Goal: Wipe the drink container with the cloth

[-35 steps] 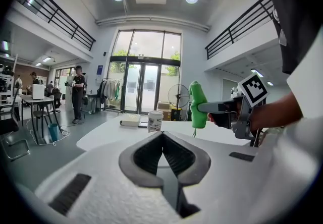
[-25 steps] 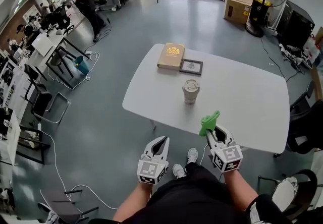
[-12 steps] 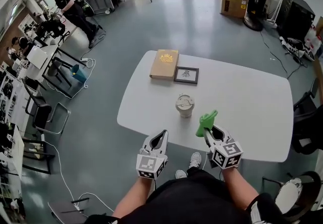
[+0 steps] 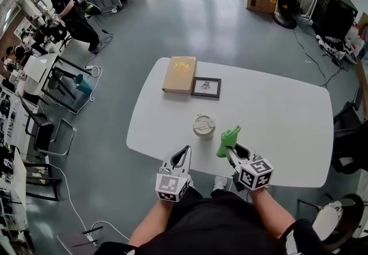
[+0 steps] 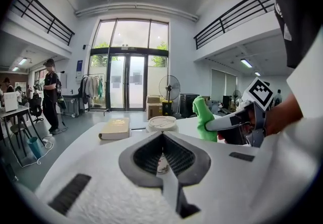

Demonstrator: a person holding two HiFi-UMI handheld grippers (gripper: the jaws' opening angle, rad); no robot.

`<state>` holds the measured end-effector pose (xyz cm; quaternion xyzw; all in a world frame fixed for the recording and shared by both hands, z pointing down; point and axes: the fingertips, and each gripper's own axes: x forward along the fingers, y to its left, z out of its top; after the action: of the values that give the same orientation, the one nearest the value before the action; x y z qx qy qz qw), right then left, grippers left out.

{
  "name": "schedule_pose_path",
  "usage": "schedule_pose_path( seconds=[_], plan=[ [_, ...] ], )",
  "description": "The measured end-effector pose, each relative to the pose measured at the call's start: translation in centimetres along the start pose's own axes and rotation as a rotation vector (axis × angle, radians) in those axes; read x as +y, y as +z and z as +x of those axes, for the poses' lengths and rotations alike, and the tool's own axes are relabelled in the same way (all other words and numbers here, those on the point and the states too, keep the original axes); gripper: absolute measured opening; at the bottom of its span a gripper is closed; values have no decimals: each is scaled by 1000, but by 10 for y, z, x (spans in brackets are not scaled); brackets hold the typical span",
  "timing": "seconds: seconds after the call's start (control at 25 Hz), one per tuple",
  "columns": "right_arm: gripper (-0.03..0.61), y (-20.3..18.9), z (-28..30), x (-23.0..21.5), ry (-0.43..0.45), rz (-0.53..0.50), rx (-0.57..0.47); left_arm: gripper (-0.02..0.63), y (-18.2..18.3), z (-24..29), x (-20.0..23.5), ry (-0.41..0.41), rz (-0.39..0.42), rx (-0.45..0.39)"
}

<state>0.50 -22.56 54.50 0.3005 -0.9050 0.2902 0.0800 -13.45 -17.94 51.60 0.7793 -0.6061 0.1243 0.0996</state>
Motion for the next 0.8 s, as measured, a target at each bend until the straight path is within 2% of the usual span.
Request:
schedule_pose_path(
  seconds=[0.2,0.36,0.52,0.8],
  plan=[
    [109,-9,10,-10,16,126,-2,9,-13,17,3,-56,4,26],
    [110,-13,19,-13,6,175,-6,9,-12,26,5,-117,46,32],
    [110,-17,29,-16,-8,233,-12,9,-23,29,11,-161,58,73],
    [114,-24,52,-23,6,291,17,9,-29,33,19,-184,63,109]
  ],
)
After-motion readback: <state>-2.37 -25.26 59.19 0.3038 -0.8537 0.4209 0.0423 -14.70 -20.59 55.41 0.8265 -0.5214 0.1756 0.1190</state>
